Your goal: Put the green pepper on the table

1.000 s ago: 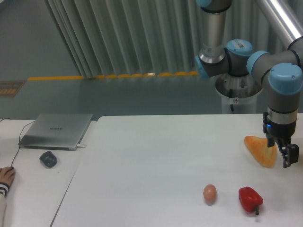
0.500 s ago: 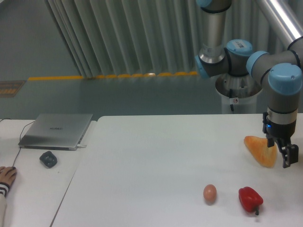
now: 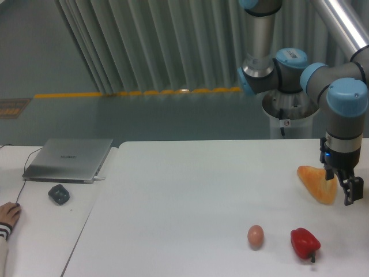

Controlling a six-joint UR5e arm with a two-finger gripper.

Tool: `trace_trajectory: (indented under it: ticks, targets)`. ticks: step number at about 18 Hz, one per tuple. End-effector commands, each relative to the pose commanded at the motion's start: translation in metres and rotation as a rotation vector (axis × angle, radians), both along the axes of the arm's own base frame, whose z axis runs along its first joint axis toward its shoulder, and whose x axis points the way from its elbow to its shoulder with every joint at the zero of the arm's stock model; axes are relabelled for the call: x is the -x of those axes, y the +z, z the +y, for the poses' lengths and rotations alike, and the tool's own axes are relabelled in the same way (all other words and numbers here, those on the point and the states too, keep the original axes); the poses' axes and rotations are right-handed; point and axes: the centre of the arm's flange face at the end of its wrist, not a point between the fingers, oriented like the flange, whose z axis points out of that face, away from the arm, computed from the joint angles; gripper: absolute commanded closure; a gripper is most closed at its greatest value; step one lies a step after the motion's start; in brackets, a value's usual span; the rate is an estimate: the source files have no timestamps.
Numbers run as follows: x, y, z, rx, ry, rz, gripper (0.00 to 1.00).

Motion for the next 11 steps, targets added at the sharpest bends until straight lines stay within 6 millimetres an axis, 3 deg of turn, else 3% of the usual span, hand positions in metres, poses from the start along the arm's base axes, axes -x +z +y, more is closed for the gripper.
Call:
trace_trajectory:
  ticks: [5, 11]
  targets:
    - [0.003, 0.003, 0.001, 0.007, 0.0, 0.016, 0.0]
    - [-0.008, -0.005, 0.012, 0.048, -0.027, 0.033, 0.0]
